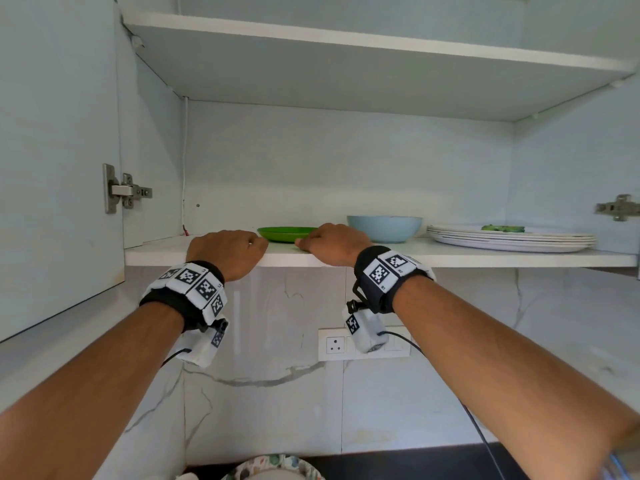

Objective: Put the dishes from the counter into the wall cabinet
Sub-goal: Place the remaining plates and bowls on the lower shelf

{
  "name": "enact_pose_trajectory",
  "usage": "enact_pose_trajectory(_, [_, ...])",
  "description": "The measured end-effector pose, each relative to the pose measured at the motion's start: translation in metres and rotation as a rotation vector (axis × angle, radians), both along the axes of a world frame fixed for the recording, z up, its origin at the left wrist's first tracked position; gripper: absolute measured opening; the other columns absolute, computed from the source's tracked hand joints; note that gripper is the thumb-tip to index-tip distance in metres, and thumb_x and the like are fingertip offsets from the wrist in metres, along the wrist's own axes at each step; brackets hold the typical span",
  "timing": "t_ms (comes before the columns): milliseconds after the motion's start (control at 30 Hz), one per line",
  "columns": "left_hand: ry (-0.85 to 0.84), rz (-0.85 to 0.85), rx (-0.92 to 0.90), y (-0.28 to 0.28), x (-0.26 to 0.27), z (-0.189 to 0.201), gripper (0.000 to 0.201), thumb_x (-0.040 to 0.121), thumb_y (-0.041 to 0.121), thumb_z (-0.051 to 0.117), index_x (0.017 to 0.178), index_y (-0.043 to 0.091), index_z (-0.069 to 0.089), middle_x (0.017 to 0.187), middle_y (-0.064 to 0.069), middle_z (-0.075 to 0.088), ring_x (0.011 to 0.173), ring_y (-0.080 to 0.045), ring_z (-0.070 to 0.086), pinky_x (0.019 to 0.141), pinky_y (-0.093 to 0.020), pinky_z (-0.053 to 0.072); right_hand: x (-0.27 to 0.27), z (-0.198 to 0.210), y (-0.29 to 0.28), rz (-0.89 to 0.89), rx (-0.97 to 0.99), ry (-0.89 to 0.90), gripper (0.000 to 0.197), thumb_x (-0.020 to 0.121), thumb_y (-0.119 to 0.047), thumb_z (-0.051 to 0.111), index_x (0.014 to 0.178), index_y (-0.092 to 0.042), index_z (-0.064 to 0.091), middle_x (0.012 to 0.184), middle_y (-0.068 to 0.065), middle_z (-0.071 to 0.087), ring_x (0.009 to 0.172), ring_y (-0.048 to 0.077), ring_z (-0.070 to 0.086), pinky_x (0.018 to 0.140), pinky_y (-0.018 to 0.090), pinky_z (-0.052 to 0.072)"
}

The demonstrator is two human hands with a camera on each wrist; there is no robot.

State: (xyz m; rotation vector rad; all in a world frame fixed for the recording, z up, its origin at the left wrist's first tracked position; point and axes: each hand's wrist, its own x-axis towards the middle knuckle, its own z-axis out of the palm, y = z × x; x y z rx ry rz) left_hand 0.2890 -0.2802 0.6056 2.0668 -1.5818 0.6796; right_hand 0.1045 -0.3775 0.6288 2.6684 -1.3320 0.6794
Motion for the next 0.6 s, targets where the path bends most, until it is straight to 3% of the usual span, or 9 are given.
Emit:
enact_pose_trajectory(100, [-0.010, 0.002, -0.006, -0.001, 0.002, 0.000, 0.040, 0.097, 0.041, 0.025, 0.081, 0.024, 0.057, 0.081, -0.001, 0.059, 0.075, -0.023, 0.053, 0.070, -0.033, 0.035, -0.002, -0.005, 0.003, 0.017, -0.055, -0.054, 0.051, 0.093, -0.062, 0.038, 0.119, -0.028, 0.066, 0.118, 0.001, 0.066, 0.106, 0.026, 0.059, 0.084, 0.036, 0.046])
enact_pose_trajectory(200, [-0.018, 0.009, -0.004, -0.002, 0.003, 0.000, 0.041, 0.097, 0.040, 0.025, 0.080, 0.022, 0.057, 0.077, -0.001, 0.058, 0.069, -0.020, 0.051, 0.068, -0.033, 0.034, -0.003, -0.010, 0.007, 0.026, -0.123, -0.107, 0.046, 0.096, -0.055, 0.038, 0.098, -0.021, 0.069, 0.092, 0.003, 0.066, 0.091, 0.027, 0.062, 0.073, 0.033, 0.046])
enact_pose_trajectory(300, [-0.011, 0.020, 0.015, -0.002, 0.002, 0.001, 0.042, 0.097, 0.043, 0.026, 0.084, 0.023, 0.060, 0.079, -0.001, 0.059, 0.074, -0.023, 0.054, 0.069, -0.033, 0.033, -0.006, -0.019, 0.010, -0.002, -0.228, -0.164, 0.043, 0.098, -0.048, 0.037, 0.077, -0.017, 0.058, 0.068, 0.000, 0.053, 0.075, 0.027, 0.059, 0.059, 0.030, 0.038])
enact_pose_trajectory(433, [0.011, 0.020, 0.002, -0.001, 0.002, 0.001, 0.047, 0.097, 0.049, 0.027, 0.093, 0.024, 0.067, 0.082, -0.002, 0.063, 0.074, -0.023, 0.055, 0.068, -0.033, 0.033, -0.011, -0.033, 0.021, -0.019, -0.349, -0.216, 0.051, 0.102, -0.043, 0.035, 0.059, -0.018, 0.046, 0.055, -0.001, 0.045, 0.061, 0.026, 0.052, 0.051, 0.029, 0.028])
enact_pose_trajectory(533, [0.003, -0.032, -0.085, 0.006, 0.000, -0.005, 0.051, 0.094, 0.052, 0.027, 0.106, 0.029, 0.070, 0.096, -0.006, 0.069, 0.080, -0.029, 0.057, 0.069, -0.033, 0.033, -0.020, -0.044, 0.030, 0.031, -0.444, -0.216, 0.050, 0.104, -0.041, 0.035, 0.063, -0.018, 0.052, 0.059, 0.001, 0.052, 0.061, 0.028, 0.055, 0.053, 0.030, 0.028])
enact_pose_trajectory(600, [0.012, -0.145, -0.211, 0.014, -0.002, -0.015, 0.056, 0.087, 0.054, 0.026, 0.108, 0.029, 0.072, 0.098, -0.008, 0.072, 0.086, -0.032, 0.062, 0.070, -0.034, 0.036, -0.029, -0.056, 0.035, 0.096, -0.495, -0.181, 0.037, 0.102, -0.042, 0.041, 0.089, -0.020, 0.068, 0.083, 0.003, 0.070, 0.081, 0.030, 0.066, 0.065, 0.033, 0.038])
